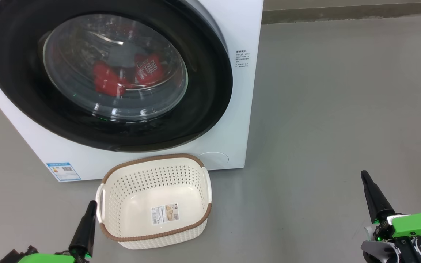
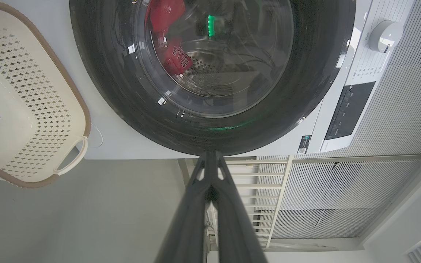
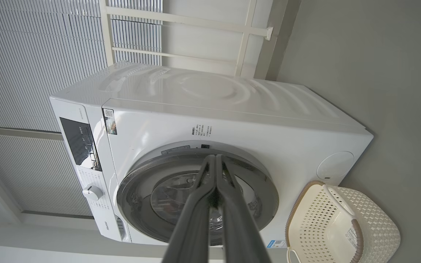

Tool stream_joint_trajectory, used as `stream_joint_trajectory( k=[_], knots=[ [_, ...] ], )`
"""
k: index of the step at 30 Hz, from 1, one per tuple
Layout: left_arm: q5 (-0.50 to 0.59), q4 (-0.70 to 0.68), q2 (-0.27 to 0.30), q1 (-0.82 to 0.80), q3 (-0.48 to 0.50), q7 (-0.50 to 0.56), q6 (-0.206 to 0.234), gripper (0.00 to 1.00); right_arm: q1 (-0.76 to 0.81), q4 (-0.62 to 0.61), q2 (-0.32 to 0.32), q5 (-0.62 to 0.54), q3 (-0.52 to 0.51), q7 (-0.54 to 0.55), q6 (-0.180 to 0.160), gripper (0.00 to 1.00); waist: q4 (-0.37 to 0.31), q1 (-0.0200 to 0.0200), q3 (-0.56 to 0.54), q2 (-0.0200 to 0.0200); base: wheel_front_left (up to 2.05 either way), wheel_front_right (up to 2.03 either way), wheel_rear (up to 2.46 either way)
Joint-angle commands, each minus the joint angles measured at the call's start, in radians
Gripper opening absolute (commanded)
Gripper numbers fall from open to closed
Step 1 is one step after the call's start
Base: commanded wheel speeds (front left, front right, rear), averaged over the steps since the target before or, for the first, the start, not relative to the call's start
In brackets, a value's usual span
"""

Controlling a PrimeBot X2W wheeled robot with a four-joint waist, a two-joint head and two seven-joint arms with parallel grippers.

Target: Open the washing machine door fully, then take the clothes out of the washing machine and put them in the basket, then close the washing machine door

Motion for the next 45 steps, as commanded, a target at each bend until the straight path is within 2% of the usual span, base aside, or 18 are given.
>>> stream_joint_trajectory(
  k=[1, 14, 15, 20, 24, 32, 45],
  knots=[
    [0.006, -0.020, 0.010, -0.039, 0.035, 0.006, -0.007, 0.00, -0.043, -0.030, -0.013, 0.006, 0.020, 0.006, 0.001, 0.00, 0.000, 0.0000, 0.000, 0.0000, 0.00, 0.00, 0.00],
    [0.006, -0.020, 0.010, -0.039, 0.035, 0.006, -0.007, 0.00, -0.043, -0.030, -0.013, 0.006, 0.020, 0.006, 0.001, 0.00, 0.000, 0.0000, 0.000, 0.0000, 0.00, 0.00, 0.00],
    [0.000, 0.001, 0.000, 0.000, 0.000, 0.000, 0.000, 1.00, 0.000, 0.001, 0.000, 0.000, 0.000, 0.000, 0.000, 1.00, 0.000, 0.0000, 0.000, 0.0000, 0.00, 0.00, 0.00],
    [0.004, 0.029, -0.007, 0.024, -0.006, -0.007, 0.000, 1.00, 0.022, 0.036, 0.014, -0.004, 0.011, -0.009, 0.000, 1.00, 0.000, 0.0002, 0.001, 0.0000, 0.00, 0.00, 0.00],
    [0.012, 0.019, -0.003, 0.029, -0.008, -0.019, 0.000, 1.00, 0.024, 0.034, 0.013, -0.015, 0.021, -0.021, 0.000, 1.00, 0.002, 0.0022, -0.001, 0.0000, 0.00, 0.00, 0.00],
    [0.049, 0.001, 0.008, 0.039, -0.016, -0.041, 0.000, 1.00, 0.032, 0.029, 0.007, -0.063, 0.035, -0.042, 0.000, 1.00, 0.004, 0.0000, 0.001, 0.0000, 0.00, 0.00, 0.00],
    [0.283, -0.019, 0.010, 0.053, -0.008, -0.079, -0.001, 1.00, 0.043, 0.025, -0.001, -0.237, 0.064, -0.080, 0.000, 1.00, 0.008, 0.0000, 0.002, 0.0000, 0.00, 0.00, 0.00]
  ],
)
